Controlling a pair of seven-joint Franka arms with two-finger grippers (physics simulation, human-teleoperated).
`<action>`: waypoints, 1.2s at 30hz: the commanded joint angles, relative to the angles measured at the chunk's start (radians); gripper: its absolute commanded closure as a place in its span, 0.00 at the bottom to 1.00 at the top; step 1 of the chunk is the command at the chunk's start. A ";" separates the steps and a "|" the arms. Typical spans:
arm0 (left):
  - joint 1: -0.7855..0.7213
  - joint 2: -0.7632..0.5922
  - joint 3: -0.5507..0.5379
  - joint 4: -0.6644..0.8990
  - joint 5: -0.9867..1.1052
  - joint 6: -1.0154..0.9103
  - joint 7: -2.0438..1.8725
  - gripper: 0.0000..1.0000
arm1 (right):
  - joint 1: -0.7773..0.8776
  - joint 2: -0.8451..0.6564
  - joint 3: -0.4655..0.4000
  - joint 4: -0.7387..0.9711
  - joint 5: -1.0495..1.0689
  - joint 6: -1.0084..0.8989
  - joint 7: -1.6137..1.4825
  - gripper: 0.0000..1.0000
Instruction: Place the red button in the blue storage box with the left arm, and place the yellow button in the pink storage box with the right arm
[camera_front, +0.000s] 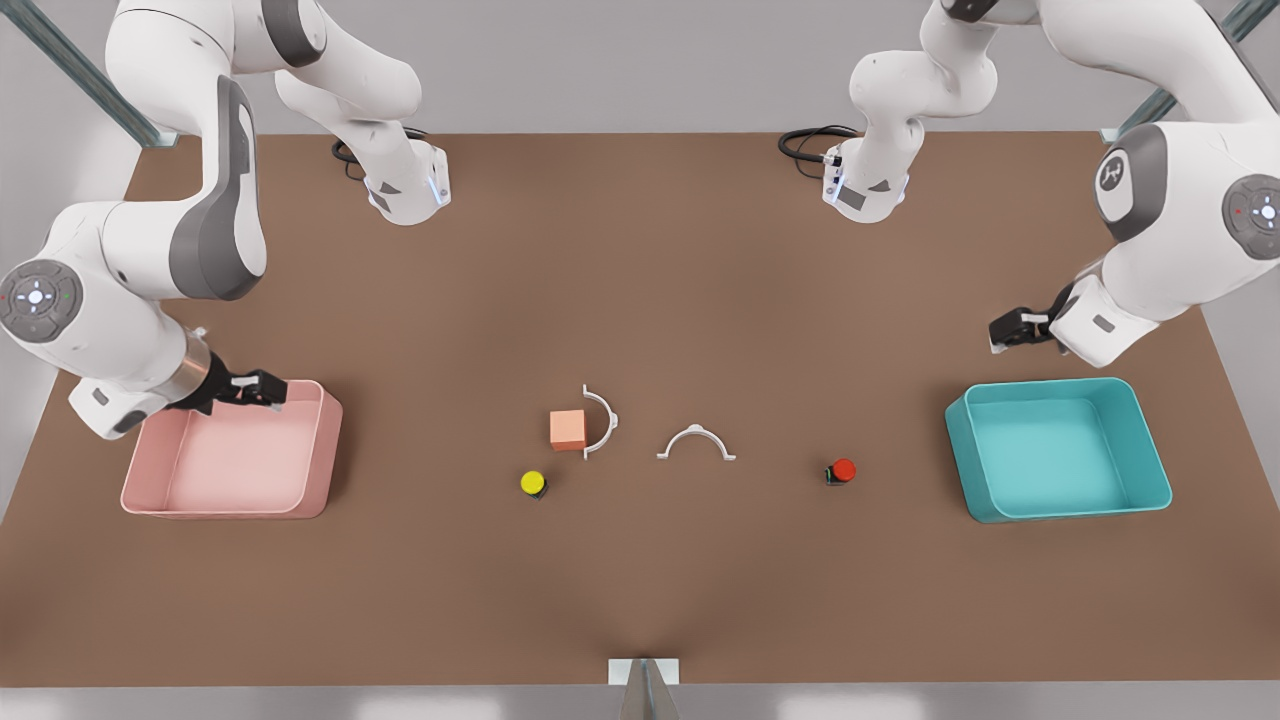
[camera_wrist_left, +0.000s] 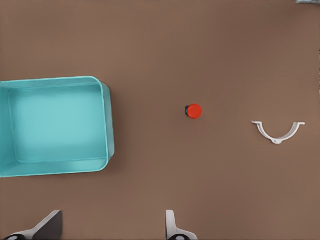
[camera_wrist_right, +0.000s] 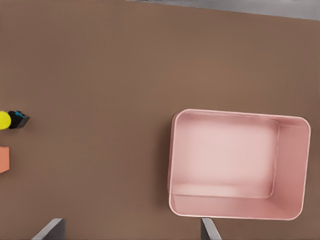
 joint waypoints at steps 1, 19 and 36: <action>0.000 0.001 0.000 0.000 0.004 0.065 0.033 0.00 | 0.000 -0.001 0.001 0.002 -0.001 0.045 -0.008 0.00; -0.247 0.378 0.002 -0.433 -0.076 1.012 0.013 0.00 | 0.299 0.423 0.145 0.006 -0.020 0.587 0.216 0.00; -0.220 0.524 0.005 -0.376 -0.075 1.081 0.013 0.38 | 0.310 0.504 0.144 -0.099 -0.013 0.697 0.175 0.00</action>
